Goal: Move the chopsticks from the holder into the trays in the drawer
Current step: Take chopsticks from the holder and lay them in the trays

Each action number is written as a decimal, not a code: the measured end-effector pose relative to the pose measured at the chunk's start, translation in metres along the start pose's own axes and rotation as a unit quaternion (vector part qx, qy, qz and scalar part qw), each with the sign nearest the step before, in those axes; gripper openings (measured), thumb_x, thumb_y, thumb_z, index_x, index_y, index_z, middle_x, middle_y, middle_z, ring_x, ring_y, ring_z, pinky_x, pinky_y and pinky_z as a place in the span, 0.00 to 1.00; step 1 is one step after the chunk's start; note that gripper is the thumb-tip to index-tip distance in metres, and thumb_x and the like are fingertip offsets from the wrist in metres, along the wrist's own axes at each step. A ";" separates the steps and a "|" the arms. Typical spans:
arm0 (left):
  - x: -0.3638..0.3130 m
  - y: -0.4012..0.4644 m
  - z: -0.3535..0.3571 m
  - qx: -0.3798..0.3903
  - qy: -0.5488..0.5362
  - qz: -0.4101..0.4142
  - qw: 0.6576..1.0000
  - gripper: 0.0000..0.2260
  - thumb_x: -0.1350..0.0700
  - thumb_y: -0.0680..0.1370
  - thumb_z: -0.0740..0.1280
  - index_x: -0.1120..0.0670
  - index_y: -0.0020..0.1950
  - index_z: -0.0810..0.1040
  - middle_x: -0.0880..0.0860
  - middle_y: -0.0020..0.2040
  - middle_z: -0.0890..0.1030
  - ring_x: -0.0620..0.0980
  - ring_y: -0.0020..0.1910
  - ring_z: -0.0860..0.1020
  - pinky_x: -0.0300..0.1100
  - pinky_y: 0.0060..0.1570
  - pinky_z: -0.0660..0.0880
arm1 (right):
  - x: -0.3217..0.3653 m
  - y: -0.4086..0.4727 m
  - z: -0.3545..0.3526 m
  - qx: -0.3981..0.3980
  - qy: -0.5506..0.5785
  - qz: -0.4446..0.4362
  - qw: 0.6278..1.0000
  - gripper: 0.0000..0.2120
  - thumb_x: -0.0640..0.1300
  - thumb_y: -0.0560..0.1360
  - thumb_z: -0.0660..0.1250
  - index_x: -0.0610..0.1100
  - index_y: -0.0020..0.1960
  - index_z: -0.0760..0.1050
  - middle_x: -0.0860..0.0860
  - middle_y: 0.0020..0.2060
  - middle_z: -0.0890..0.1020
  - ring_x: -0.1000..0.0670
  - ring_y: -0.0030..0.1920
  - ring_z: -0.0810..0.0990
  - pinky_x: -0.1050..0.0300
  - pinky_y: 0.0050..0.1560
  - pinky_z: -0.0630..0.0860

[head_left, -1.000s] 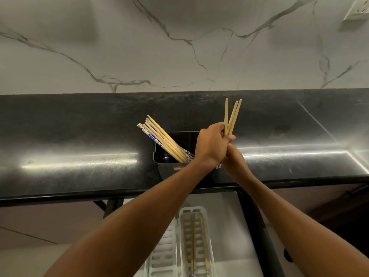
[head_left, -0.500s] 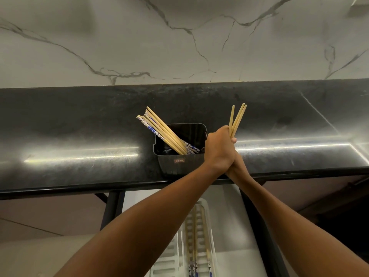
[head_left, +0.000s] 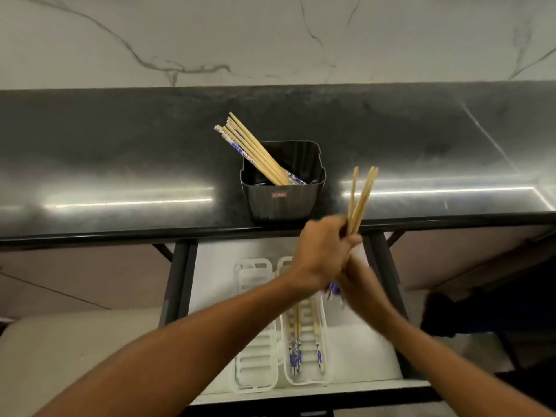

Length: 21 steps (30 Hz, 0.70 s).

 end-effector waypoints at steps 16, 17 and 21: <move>0.233 -0.087 0.059 0.004 -0.096 -0.419 0.903 0.05 0.58 0.75 0.71 0.60 0.46 0.82 0.60 0.43 0.84 0.57 0.42 0.84 0.51 0.46 0.82 | -0.143 -0.053 0.113 0.147 -0.105 0.211 0.961 0.08 0.40 0.81 0.52 0.40 0.55 0.68 0.38 0.39 0.81 0.44 0.31 0.79 0.53 0.31 0.80; 0.234 -0.085 0.061 0.004 -0.086 -0.421 0.903 0.06 0.58 0.75 0.71 0.60 0.46 0.82 0.59 0.43 0.84 0.57 0.42 0.84 0.51 0.46 0.82 | -0.147 -0.050 0.114 0.144 -0.114 0.216 0.959 0.07 0.40 0.81 0.52 0.41 0.54 0.68 0.38 0.39 0.81 0.43 0.31 0.80 0.53 0.31 0.81; 0.230 -0.079 0.069 0.034 -0.018 -0.413 0.910 0.07 0.60 0.79 0.64 0.61 0.50 0.80 0.57 0.44 0.80 0.54 0.44 0.80 0.43 0.44 0.77 | -0.162 -0.038 0.113 0.134 -0.165 0.226 0.951 0.09 0.40 0.80 0.51 0.42 0.49 0.70 0.40 0.40 0.82 0.40 0.37 0.84 0.46 0.41 0.83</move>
Point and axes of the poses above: each hand's wrist, its own y-axis towards the middle knuckle, its own z-axis out of the palm, x = y × z, the point moved 10 cm from there along y, towards the middle knuckle
